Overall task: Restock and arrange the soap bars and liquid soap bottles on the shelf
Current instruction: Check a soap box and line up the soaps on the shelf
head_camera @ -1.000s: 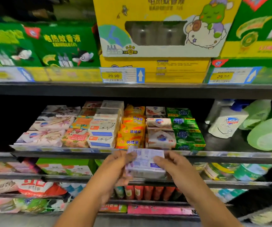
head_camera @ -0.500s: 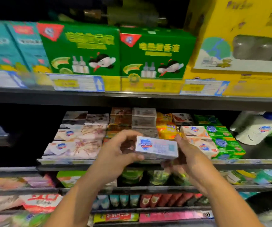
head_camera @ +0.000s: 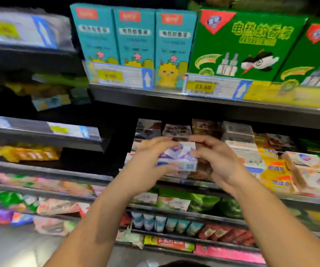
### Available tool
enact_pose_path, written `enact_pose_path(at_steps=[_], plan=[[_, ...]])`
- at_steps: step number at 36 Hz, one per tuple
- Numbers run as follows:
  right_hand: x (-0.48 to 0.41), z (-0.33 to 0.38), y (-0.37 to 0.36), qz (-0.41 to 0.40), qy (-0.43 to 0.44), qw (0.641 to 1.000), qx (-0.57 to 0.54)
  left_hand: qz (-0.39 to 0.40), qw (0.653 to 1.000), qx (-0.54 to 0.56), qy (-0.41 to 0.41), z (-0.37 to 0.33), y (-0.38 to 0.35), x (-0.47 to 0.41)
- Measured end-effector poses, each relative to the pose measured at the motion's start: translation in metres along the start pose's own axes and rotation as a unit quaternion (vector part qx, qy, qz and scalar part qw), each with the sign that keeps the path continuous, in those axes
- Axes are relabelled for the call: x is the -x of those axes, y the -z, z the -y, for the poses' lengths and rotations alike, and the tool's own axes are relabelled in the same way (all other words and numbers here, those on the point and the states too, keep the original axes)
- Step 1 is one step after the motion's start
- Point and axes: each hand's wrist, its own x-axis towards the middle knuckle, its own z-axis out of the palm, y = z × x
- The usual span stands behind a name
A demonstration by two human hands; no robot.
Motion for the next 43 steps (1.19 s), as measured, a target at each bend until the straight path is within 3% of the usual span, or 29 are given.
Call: enact_pose_path(at_steps=[3,5,6,9,13,15,18,22,25,30,34,38,43], plan=[[-0.024,-0.008,-0.013,-0.057,0.028,0.998,-0.007,-0.071,0.997,0.002,0.026,0.028,-0.005,-0.009],[-0.039,-0.016,-0.015,-0.092,0.063,0.99,0.084,-0.104,0.992,-0.024,0.068,0.045,-0.009,-0.018],[-0.044,-0.019,-0.015,-0.099,0.089,0.975,0.176,-0.111,0.989,-0.032,0.096,0.052,-0.011,-0.022],[-0.055,-0.028,-0.015,-0.062,0.159,0.883,0.438,-0.122,0.977,-0.047,0.17,0.073,-0.014,-0.032],[-0.06,-0.043,-0.014,0.027,0.14,0.818,0.557,-0.057,0.945,-0.151,0.285,0.086,-0.013,-0.059],[-0.058,-0.041,-0.014,0.024,0.129,0.825,0.549,-0.057,0.944,-0.131,0.296,0.091,-0.011,-0.072],[-0.055,-0.037,-0.017,0.025,0.147,0.817,0.557,-0.059,0.967,-0.122,0.216,0.103,-0.01,-0.086],[-0.054,-0.036,-0.017,0.035,0.183,0.806,0.561,-0.049,0.975,-0.099,0.192,0.111,-0.008,-0.109],[-0.057,-0.039,-0.013,0.029,0.181,0.821,0.541,-0.067,0.975,-0.107,0.184,0.112,-0.009,-0.125],[-0.063,-0.048,-0.008,0.017,0.209,0.808,0.551,-0.062,0.977,-0.148,0.143,0.123,-0.021,-0.133],[-0.065,-0.051,-0.007,0.011,0.22,0.807,0.548,-0.086,0.951,-0.214,0.204,0.121,-0.027,-0.124],[-0.068,-0.053,-0.006,0.007,0.227,0.808,0.544,-0.055,0.958,-0.243,0.144,0.114,-0.036,-0.109],[-0.068,-0.057,-0.006,0.008,0.231,0.801,0.553,-0.005,0.952,-0.248,0.18,0.123,-0.053,-0.102]])
